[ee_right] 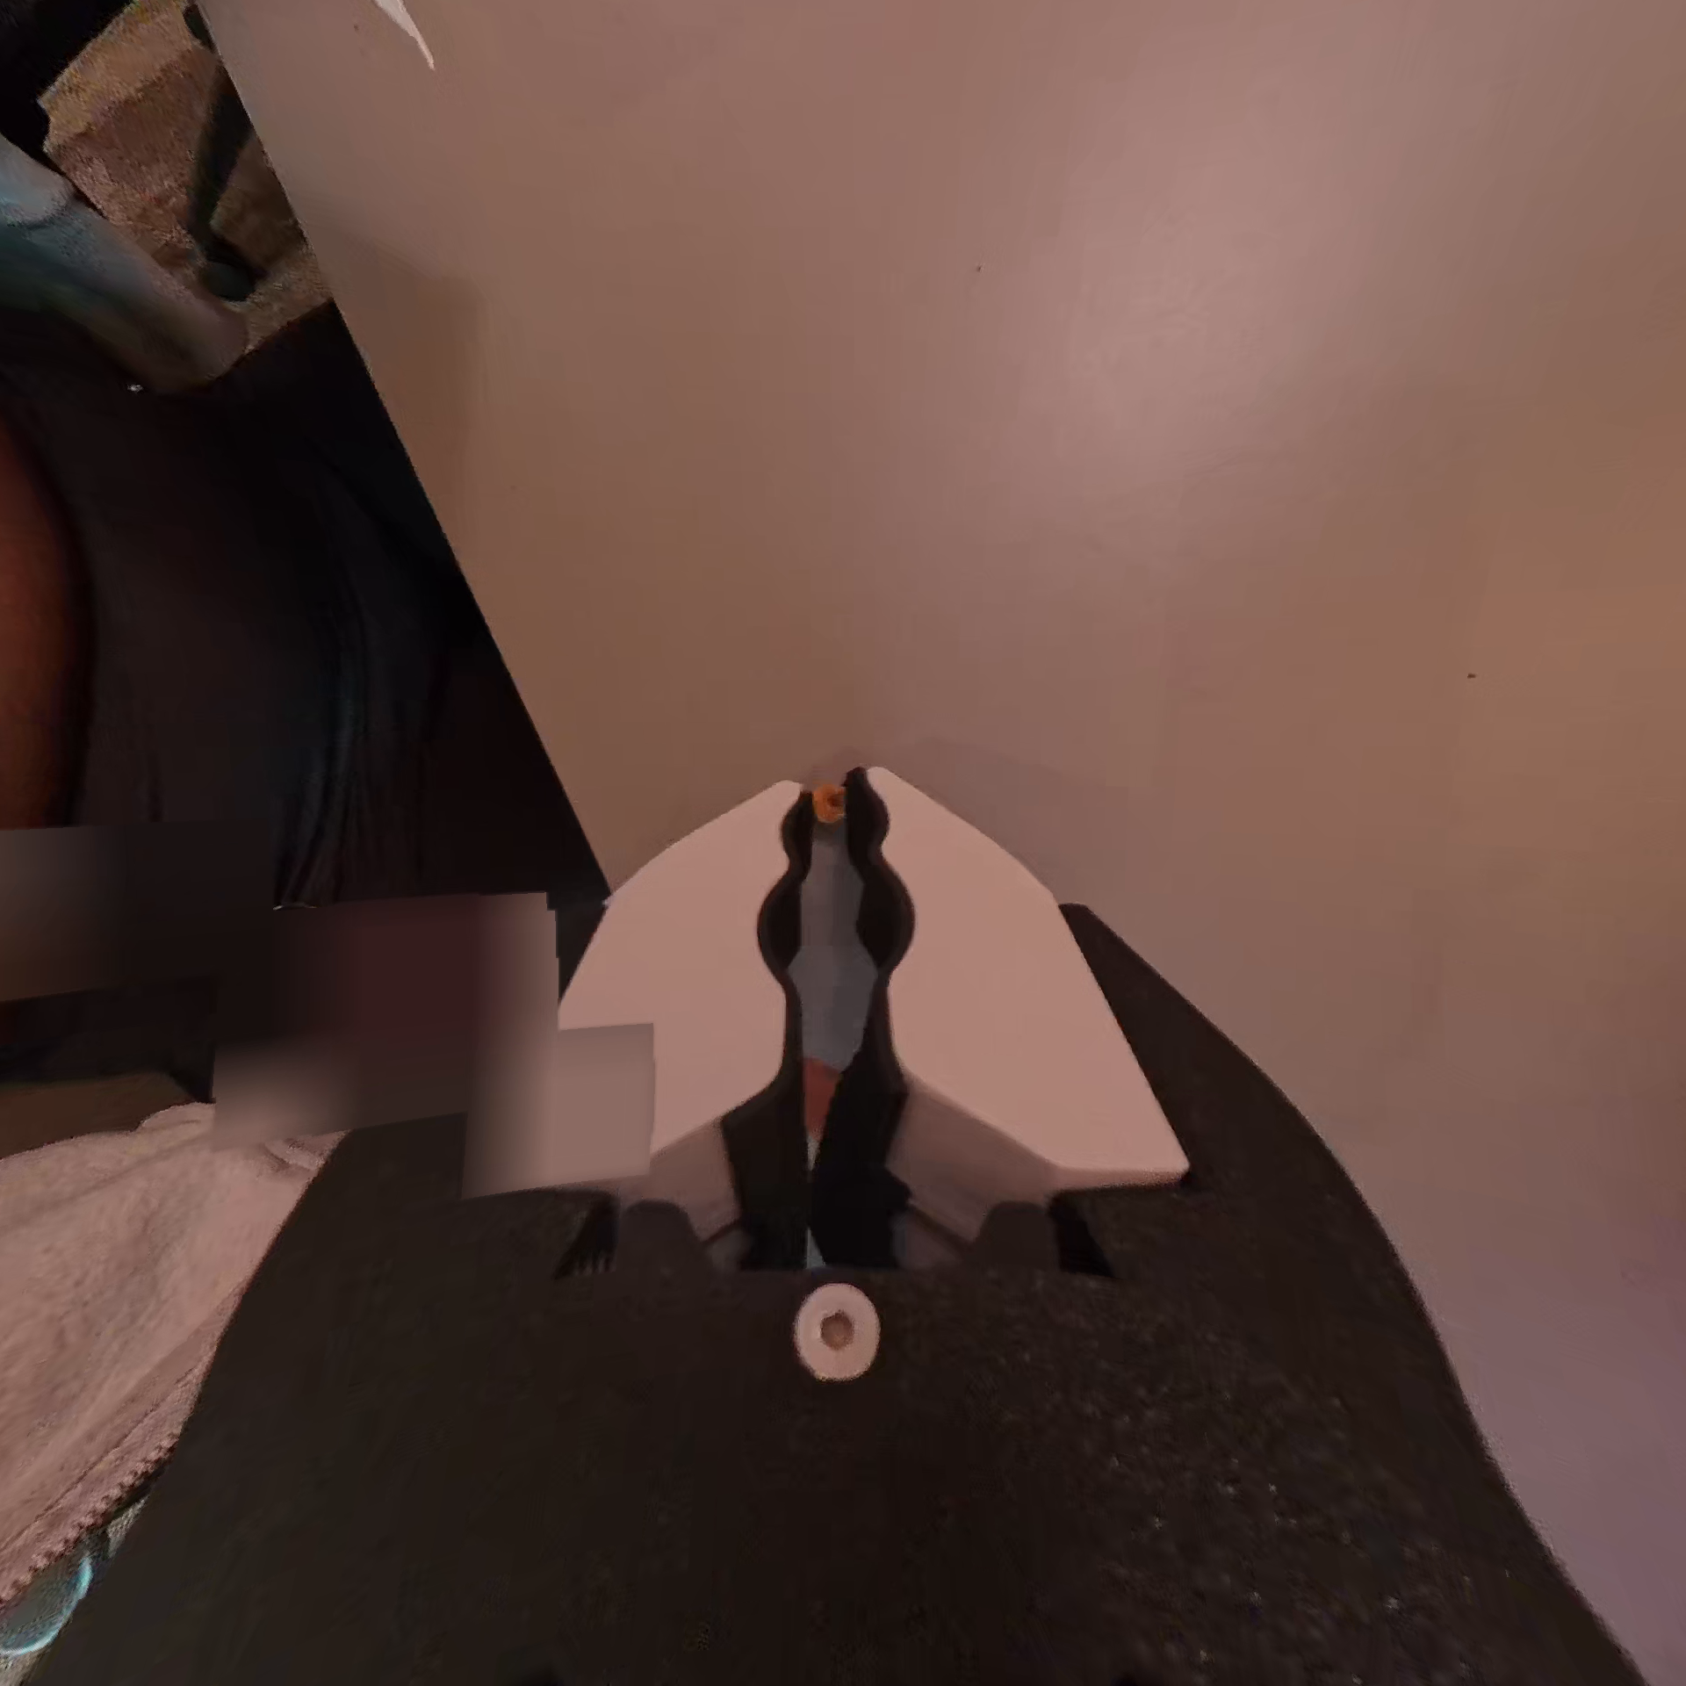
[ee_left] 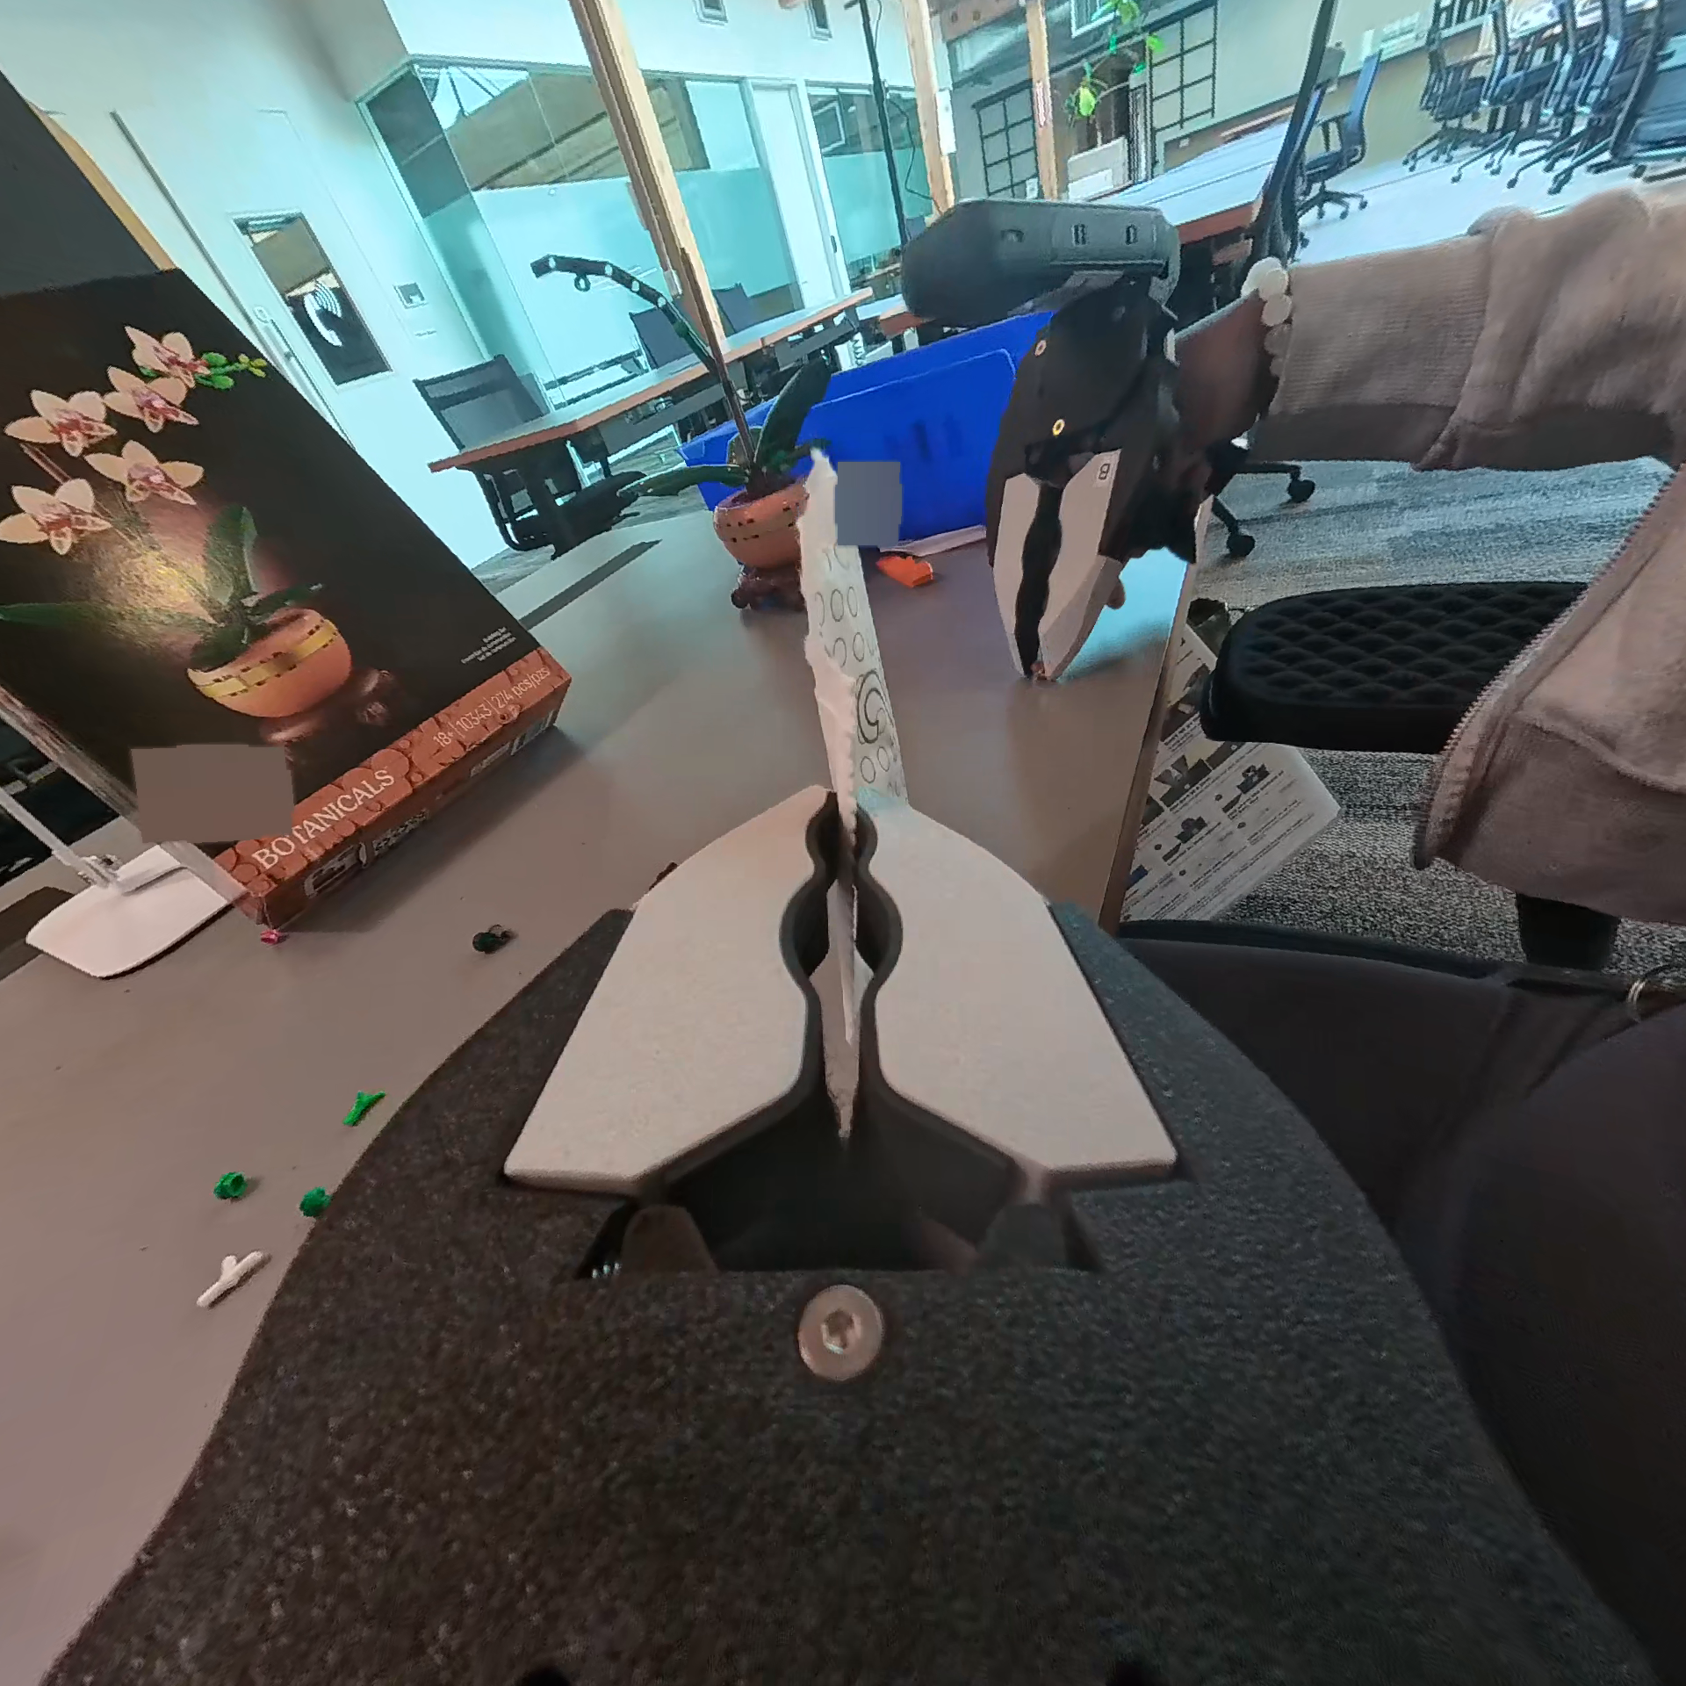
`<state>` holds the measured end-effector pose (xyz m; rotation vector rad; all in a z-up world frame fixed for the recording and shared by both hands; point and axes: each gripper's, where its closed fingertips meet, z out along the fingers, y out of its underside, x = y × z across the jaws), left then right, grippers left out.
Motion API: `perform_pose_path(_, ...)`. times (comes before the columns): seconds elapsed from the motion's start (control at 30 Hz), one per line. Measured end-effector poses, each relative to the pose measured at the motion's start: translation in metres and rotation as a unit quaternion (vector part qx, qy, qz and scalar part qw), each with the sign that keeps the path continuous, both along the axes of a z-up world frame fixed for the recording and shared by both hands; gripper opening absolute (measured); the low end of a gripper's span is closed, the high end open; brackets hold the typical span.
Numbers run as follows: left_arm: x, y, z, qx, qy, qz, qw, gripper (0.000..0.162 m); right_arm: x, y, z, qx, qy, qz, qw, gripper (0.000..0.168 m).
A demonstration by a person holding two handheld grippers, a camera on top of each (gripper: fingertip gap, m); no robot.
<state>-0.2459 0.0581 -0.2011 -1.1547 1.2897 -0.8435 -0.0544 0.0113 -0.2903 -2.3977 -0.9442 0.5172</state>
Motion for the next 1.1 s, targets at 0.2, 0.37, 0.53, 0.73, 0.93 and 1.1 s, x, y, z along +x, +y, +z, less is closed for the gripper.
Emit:
perform_pose_path(0.2, 0.0, 0.007, -0.005, 0.024, 0.027, 0.03, 0.999, 0.0, -0.017, 0.01, 0.024, 0.031, 0.028, 0.019, 0.999, 0.006)
perform_pose_path(0.37, 0.0, 0.014, -0.014, 0.069, 0.072, 0.068, 0.993, 0.0, -0.104, 0.033, 0.118, 0.173, 0.15, 0.071, 0.971, 0.006)
perform_pose_path(0.53, 0.001, 0.014, -0.021, 0.12, 0.103, 0.085, 0.984, 0.0, -0.156, 0.04, 0.132, 0.192, 0.126, 0.118, 0.966, 0.006)
perform_pose_path(0.73, 0.001, 0.012, -0.021, 0.104, 0.095, 0.08, 0.987, 0.0, -0.157, 0.046, 0.102, 0.16, 0.088, 0.111, 0.977, 0.006)
perform_pose_path(0.93, 0.001, 0.012, -0.02, 0.088, 0.087, 0.076, 0.989, 0.0, -0.153, 0.047, 0.101, 0.17, 0.072, 0.108, 0.977, 0.007)
perform_pose_path(1.1, 0.002, 0.011, -0.02, 0.086, 0.086, 0.076, 0.99, 0.0, -0.152, 0.047, 0.099, 0.17, 0.068, 0.107, 0.977, 0.011)
